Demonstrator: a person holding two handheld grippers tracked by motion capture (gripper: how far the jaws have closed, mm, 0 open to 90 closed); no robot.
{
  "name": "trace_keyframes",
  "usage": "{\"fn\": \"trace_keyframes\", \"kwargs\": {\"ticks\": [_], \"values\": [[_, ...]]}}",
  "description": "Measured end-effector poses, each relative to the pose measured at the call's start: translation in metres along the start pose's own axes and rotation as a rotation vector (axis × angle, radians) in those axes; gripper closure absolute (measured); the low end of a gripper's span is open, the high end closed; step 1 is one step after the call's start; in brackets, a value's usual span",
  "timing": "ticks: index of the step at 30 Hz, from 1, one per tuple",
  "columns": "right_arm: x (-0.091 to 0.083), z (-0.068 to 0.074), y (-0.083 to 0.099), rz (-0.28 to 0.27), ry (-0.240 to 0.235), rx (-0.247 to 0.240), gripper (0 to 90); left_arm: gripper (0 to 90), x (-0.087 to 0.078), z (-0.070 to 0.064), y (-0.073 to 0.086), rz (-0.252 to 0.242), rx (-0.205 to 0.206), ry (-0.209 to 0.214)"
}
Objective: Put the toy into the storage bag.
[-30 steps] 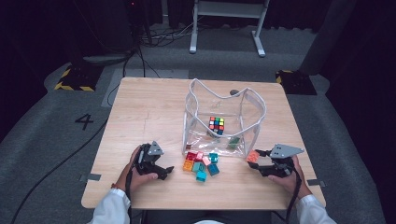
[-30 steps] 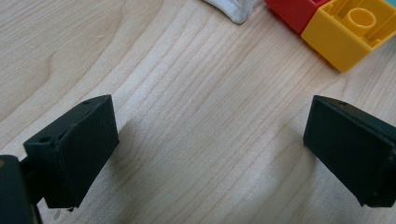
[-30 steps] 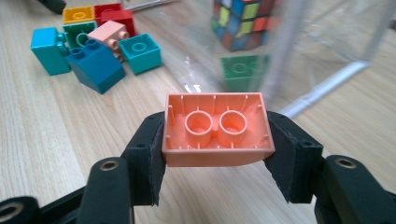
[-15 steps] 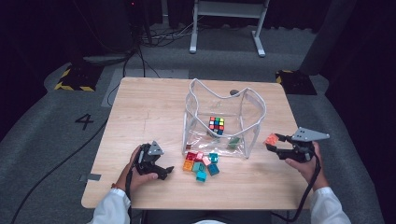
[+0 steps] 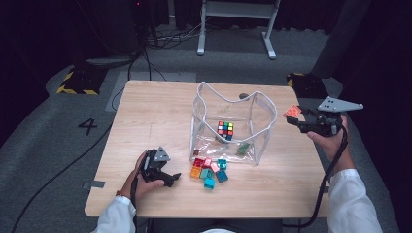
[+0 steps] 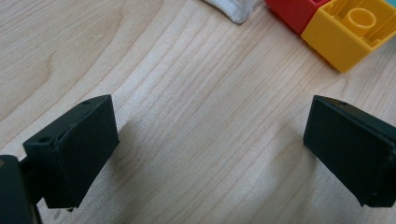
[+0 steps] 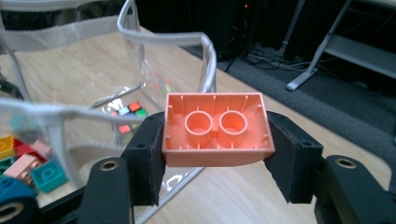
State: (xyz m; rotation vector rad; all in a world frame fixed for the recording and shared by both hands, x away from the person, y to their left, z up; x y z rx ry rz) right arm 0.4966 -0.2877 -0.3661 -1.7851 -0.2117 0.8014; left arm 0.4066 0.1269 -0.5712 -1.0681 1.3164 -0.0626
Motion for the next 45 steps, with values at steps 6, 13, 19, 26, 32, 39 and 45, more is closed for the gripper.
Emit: {"fn": "trace_keyframes", "kwargs": {"ticks": [6, 13, 19, 26, 32, 39, 45], "values": [[0.008, -0.005, -0.024, 0.001, 0.018, -0.014, 43.2, 3.3, 0.0, 0.0, 0.0, -0.001, -0.002, -0.001], [0.022, -0.004, -0.046, 0.0, 0.005, -0.02, 43.2, 3.3, 0.0, 0.0, 0.0, -0.002, 0.0, -0.001], [0.035, 0.008, -0.06, -0.006, -0.041, -0.032, 43.2, 3.3, 0.0, 0.0, 0.0, -0.001, -0.001, -0.001], [0.058, 0.034, -0.066, 0.008, -0.125, -0.058, 43.2, 3.3, 0.0, 0.0, 0.0, -0.004, 0.002, -0.001], [0.076, 0.062, -0.066, 0.039, -0.194, -0.11, 43.2, 3.3, 0.0, 0.0, 0.0, -0.001, 0.0, -0.002], [0.09, 0.094, -0.063, 0.081, -0.265, -0.214, 43.2, 3.3, 0.0, 0.0, 0.0, -0.001, -0.001, -0.001], [0.102, 0.103, -0.055, 0.192, -0.266, -0.279, 43.2, 3.3, 0.0, 0.0, 0.0, -0.001, 0.0, 0.0]]}}
Point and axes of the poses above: each handheld gripper's, and its own axes: x roughly forward along the jaws, y roughly out of its underside, z roughly to its left, the point moved 9 cm from there along x, roughly forward along the jaws, and after that the axes turned 7 degrees about y, right-handed, at the moved point
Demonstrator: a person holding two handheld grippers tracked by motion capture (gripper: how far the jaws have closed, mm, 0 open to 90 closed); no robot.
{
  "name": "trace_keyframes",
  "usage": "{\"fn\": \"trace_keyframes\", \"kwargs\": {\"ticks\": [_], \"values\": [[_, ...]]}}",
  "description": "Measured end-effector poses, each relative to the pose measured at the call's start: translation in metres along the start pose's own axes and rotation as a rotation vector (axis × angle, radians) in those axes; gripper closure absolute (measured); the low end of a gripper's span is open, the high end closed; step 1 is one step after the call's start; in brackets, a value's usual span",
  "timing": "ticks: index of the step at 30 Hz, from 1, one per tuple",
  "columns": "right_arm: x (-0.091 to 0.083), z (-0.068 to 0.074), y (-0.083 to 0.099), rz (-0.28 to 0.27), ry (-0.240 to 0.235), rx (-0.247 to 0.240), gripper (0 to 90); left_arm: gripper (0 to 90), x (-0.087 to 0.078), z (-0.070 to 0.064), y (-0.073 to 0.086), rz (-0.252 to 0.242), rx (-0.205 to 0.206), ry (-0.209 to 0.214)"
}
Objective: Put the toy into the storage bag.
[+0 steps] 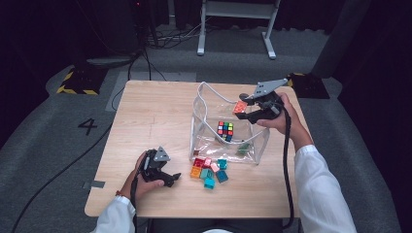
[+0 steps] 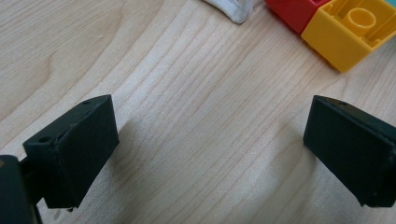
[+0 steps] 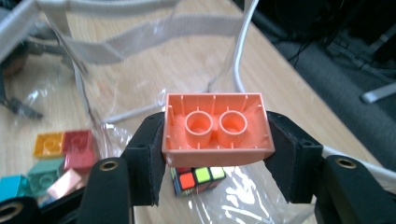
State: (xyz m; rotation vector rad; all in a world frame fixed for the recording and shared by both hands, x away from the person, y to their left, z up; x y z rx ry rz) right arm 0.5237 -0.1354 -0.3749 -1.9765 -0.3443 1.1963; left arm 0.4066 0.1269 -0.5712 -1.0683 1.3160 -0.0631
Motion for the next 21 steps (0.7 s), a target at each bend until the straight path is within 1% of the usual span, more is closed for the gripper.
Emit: {"fn": "trace_keyframes", "kwargs": {"ticks": [1, 4, 5, 6, 7, 9, 10, 11, 12, 13, 14, 16, 17, 20, 21], "values": [[0.001, 0.0, 0.001, 0.014, 0.0, -0.006, 43.1, 3.3, 0.0, 0.0, 0.0, 0.0, 0.0, 0.0], [0.003, -0.002, 0.006, 0.089, 0.006, -0.011, 43.1, 3.3, 0.0, 0.0, 0.0, -0.001, -0.001, -0.001], [0.004, -0.002, 0.009, 0.118, 0.006, -0.021, 43.1, 3.3, 0.0, 0.0, 0.0, 0.0, 0.0, 0.0], [0.005, -0.004, 0.012, 0.146, 0.008, -0.044, 43.1, 3.3, 0.0, 0.0, 0.0, 0.0, 0.001, -0.001], [0.006, -0.004, 0.015, 0.173, 0.004, -0.049, 43.1, 3.3, 0.0, 0.0, 0.0, 0.0, 0.0, 0.0], [0.008, -0.006, 0.02, 0.209, -0.006, -0.081, 43.1, 3.3, 0.0, 0.0, 0.0, 0.0, 0.0, 0.0], [0.009, -0.005, 0.022, 0.226, -0.019, -0.078, 43.1, 3.3, 0.0, 0.0, 0.0, 0.0, 0.0, 0.0], [0.008, -0.005, 0.026, 0.253, -0.015, -0.081, 43.1, 3.3, 0.0, 0.0, 0.0, 0.0, 0.0, 0.0], [0.008, -0.007, 0.028, 0.268, -0.018, -0.098, 43.1, 3.3, 0.0, 0.0, 0.0, 0.0, 0.001, -0.001], [0.009, -0.008, 0.031, 0.279, -0.025, -0.097, 43.1, 3.3, 0.0, 0.0, 0.0, -0.001, -0.002, -0.001], [0.008, -0.009, 0.033, 0.304, -0.026, -0.092, 43.1, 3.3, 0.0, 0.0, 0.0, -0.001, 0.0, -0.001], [0.005, -0.011, 0.04, 0.363, -0.026, -0.101, 43.1, 3.3, 0.0, 0.0, 0.0, -0.001, 0.001, -0.002], [0.005, -0.012, 0.042, 0.379, -0.02, -0.107, 43.1, 3.3, 0.0, 0.0, 0.0, -0.002, 0.003, -0.001], [0.002, -0.014, 0.049, 0.451, -0.022, -0.129, 43.1, 3.3, 0.0, 0.0, 0.0, -0.001, 0.001, -0.001], [0.001, -0.015, 0.051, 0.477, -0.014, -0.131, 43.1, 3.3, 0.0, 0.0, 0.0, -0.001, 0.001, -0.002]]}}
Point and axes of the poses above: each handheld gripper's, and its own axes: x roughly forward along the jaws, y roughly out of its underside, z roughly to its left, the point moved 9 cm from there along x, roughly forward along the jaws, and after that the axes turned 7 degrees about y, right-handed, at the moved point
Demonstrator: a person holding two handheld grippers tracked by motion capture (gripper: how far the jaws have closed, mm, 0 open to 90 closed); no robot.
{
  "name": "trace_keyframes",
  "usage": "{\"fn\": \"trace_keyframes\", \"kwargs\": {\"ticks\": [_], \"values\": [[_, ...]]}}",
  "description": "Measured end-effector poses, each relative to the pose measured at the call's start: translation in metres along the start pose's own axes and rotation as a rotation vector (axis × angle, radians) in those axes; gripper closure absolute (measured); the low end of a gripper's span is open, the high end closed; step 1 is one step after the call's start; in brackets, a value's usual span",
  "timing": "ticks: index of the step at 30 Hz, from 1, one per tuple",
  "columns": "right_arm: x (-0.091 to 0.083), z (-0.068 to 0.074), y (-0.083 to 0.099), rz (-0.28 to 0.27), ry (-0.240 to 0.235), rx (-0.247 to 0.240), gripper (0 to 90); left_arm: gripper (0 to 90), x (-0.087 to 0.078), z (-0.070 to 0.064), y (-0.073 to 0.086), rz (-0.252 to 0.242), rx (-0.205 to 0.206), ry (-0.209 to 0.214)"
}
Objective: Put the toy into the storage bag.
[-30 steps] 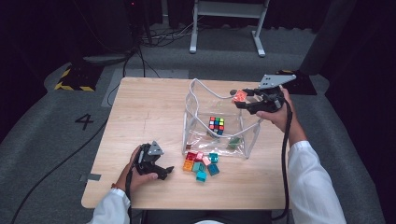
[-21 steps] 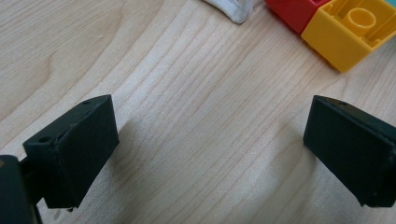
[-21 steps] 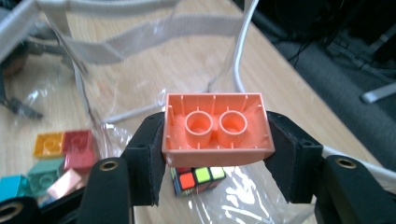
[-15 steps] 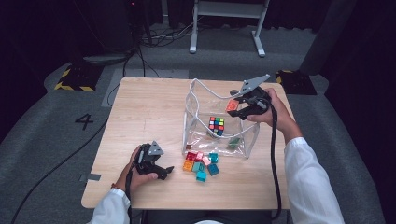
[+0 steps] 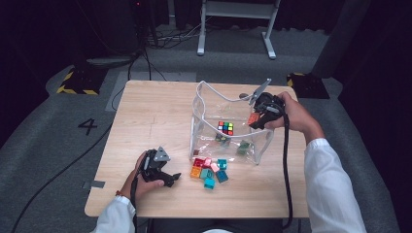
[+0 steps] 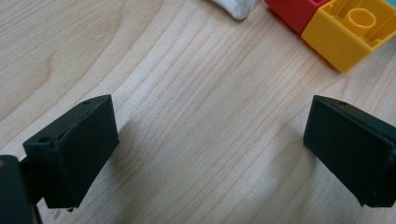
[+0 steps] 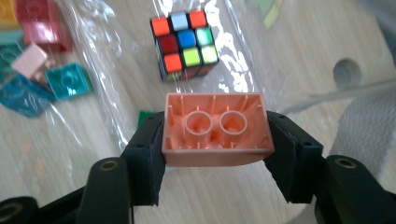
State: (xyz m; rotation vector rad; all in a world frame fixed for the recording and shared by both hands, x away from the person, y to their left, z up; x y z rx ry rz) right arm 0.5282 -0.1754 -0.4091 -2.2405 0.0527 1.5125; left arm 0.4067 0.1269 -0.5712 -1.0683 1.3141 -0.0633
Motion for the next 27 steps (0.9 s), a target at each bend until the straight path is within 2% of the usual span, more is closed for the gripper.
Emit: {"fn": "trace_keyframes", "kwargs": {"ticks": [4, 8, 15, 17, 22, 27], "values": [[-0.001, -0.003, 0.007, 0.055, 0.021, 0.004, 43.0, 3.3, 0.0, 0.0, 0.0, 0.001, 0.0, 0.0], [-0.005, -0.007, 0.01, 0.062, 0.051, 0.013, 43.0, 3.3, 0.0, 0.0, 0.0, 0.0, -0.001, 0.0], [-0.013, -0.005, 0.01, 0.018, 0.052, 0.021, 42.7, 3.3, 0.0, 0.0, 0.0, 0.001, -0.001, 0.001], [-0.015, -0.005, 0.011, -0.001, 0.056, 0.036, 41.8, 3.3, 0.0, 0.0, 0.0, 0.0, -0.002, 0.001], [-0.02, -0.006, 0.01, -0.069, 0.057, 0.079, 36.0, 3.3, 0.0, 0.0, 0.0, -0.002, 0.001, 0.0], [-0.031, -0.004, 0.007, -0.164, 0.072, 0.101, 32.2, 3.2, 0.0, 0.0, 0.0, -0.001, 0.002, 0.002]]}}
Point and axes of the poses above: each handheld gripper's, and its own axes: x roughly forward along the jaws, y roughly out of its underside, z roughly to its left, the point moved 9 cm from there along x, roughly forward along the jaws, and after that the axes turned 7 degrees about y, right-handed, at the moved point
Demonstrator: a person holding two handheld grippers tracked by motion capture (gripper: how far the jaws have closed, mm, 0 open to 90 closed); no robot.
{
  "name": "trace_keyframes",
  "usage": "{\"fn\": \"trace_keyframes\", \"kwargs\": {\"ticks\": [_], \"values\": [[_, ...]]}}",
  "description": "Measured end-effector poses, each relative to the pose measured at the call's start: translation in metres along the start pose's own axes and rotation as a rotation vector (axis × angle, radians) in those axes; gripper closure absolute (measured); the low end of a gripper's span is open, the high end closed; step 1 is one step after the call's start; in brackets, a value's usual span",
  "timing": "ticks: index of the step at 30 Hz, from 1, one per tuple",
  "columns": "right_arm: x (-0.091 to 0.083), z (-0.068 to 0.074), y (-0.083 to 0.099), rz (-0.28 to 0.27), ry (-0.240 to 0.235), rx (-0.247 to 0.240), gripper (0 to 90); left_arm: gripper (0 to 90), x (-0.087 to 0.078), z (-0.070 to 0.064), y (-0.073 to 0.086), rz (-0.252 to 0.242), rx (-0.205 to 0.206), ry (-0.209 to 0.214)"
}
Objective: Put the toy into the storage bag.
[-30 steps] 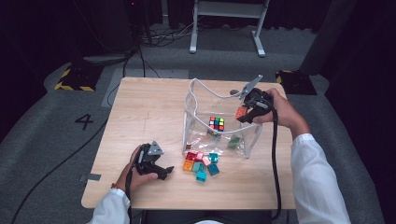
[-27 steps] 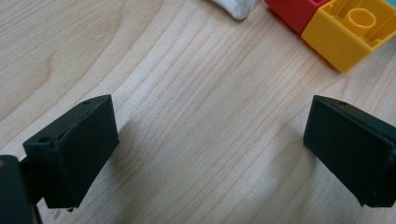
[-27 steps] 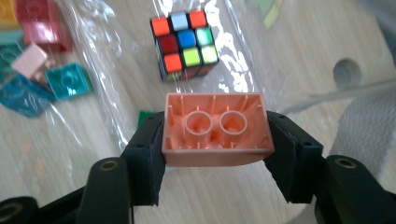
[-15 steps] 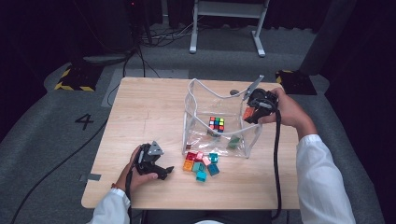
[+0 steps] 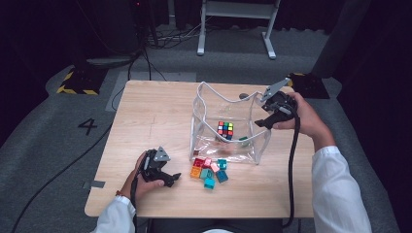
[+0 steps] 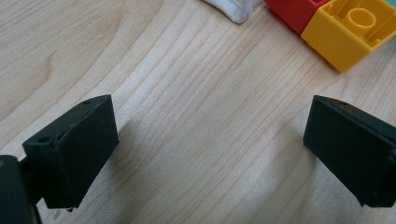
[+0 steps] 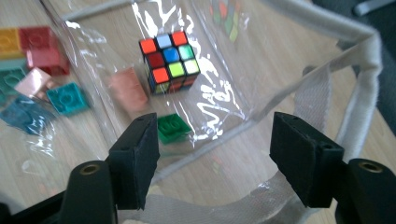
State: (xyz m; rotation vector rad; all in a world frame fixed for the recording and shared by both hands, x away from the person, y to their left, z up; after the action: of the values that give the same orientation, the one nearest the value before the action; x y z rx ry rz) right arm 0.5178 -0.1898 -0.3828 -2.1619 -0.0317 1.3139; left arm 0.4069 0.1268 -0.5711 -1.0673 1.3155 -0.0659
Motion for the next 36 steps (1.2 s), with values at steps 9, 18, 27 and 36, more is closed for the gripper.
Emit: {"fn": "trace_keyframes", "kwargs": {"ticks": [9, 18, 27, 36], "values": [[-0.037, 0.008, -0.004, -0.266, 0.017, 0.104, 29.2, 3.2, 0.0, 0.0, 0.0, 0.0, -0.001, -0.002], [-0.07, 0.015, 0.017, -0.389, 0.074, 0.187, 28.6, 3.2, 0.0, 0.0, 0.0, 0.001, -0.003, -0.002], [-0.08, 0.034, 0.047, -0.437, 0.096, 0.209, 27.6, 3.2, 0.0, 0.0, 0.0, 0.002, 0.0, -0.001], [-0.06, 0.066, 0.08, -0.447, 0.064, 0.223, 27.3, 3.2, 0.0, 0.0, 0.0, 0.0, 0.002, -0.001]]}}
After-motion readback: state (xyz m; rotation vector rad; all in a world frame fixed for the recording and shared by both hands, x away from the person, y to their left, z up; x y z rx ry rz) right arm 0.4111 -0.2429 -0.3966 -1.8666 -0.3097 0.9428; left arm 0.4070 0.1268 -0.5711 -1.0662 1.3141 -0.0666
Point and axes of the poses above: each handheld gripper's, and its own axes: x roughly forward along the jaws, y roughly out of its underside, z roughly to its left, the point moved 9 cm from there along x, roughly forward along the jaws, and after that the axes turned 7 degrees about y, right-handed, at the moved point
